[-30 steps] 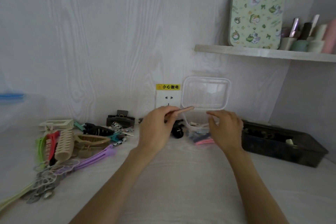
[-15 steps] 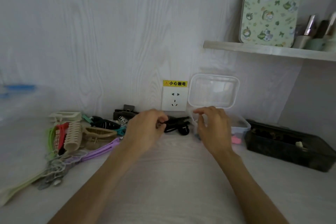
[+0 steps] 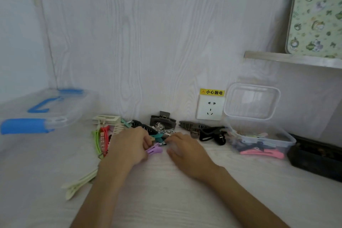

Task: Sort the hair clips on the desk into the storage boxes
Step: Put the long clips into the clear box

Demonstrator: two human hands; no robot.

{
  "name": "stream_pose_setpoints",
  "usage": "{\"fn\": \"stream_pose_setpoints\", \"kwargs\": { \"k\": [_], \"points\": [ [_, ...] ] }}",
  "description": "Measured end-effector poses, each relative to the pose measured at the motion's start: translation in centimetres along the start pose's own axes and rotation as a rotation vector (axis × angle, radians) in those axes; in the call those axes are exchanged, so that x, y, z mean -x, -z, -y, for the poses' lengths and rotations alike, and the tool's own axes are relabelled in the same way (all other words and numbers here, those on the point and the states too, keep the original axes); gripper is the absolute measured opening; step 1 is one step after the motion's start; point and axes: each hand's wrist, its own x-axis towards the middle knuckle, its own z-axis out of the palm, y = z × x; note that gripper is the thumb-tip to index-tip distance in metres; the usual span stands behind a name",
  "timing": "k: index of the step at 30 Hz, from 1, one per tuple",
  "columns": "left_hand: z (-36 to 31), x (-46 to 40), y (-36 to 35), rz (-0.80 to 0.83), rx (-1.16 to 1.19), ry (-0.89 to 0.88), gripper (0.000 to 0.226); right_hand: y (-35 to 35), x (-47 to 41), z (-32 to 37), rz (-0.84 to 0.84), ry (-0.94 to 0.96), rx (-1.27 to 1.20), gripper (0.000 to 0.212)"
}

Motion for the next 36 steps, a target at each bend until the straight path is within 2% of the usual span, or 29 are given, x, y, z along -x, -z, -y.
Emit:
{"fn": "stream_pose_setpoints", "kwargs": {
  "k": [2,6,9,12,16,20,23,29,33,36],
  "points": [
    [-0.2,-0.1,-0.4,-0.049,-0.041,0.038,0.022,0.7,0.3,-0.4,-0.058,-0.015,0.036,0.022],
    [-0.4,-0.4,-0.9,-0.079,-0.092,0.104,0.021,2.2,1.3,-2.0,0.004,-0.121,0.051,0.013],
    [-0.2,-0.5,-1.0,-0.073,-0.09,0.108,0.023,2.0,0.7,-2.5,0.028,-0.134,0.053,0.033],
    [0.0,-0.6,-1.0,-0.089,-0.088,0.081,0.024,0.8,-1.0,-1.7,0.111,-0.051,0.028,0.052],
    [0.2,-0.6,-1.0,-0.134,-0.062,0.046,0.019,-0.8,-2.9,-0.8,0.08,0.042,0.085,0.039],
    [0.2,-0.6,-0.9,-0.133,-0.046,0.055,0.019,-0.2,-2.5,-1.1,-0.011,0.05,0.046,0.032],
    [0.0,-0.6,-0.9,-0.12,-0.036,0.053,0.019,1.0,-0.6,-2.4,-0.003,0.057,0.078,0.029],
    [-1.1,-0.2,-1.1,-0.141,-0.098,0.003,0.023,5.1,5.4,-5.9,0.085,-0.097,0.007,0.021],
    [-2.1,-0.6,-2.3,-0.067,0.083,-0.108,0.021,5.8,8.0,-7.3,0.015,-0.14,-0.072,0.018],
    [-3.2,-1.3,-2.7,-0.018,0.419,-0.26,0.021,5.7,8.5,-8.1,-0.08,-0.173,-0.182,0.016]
  ]
}}
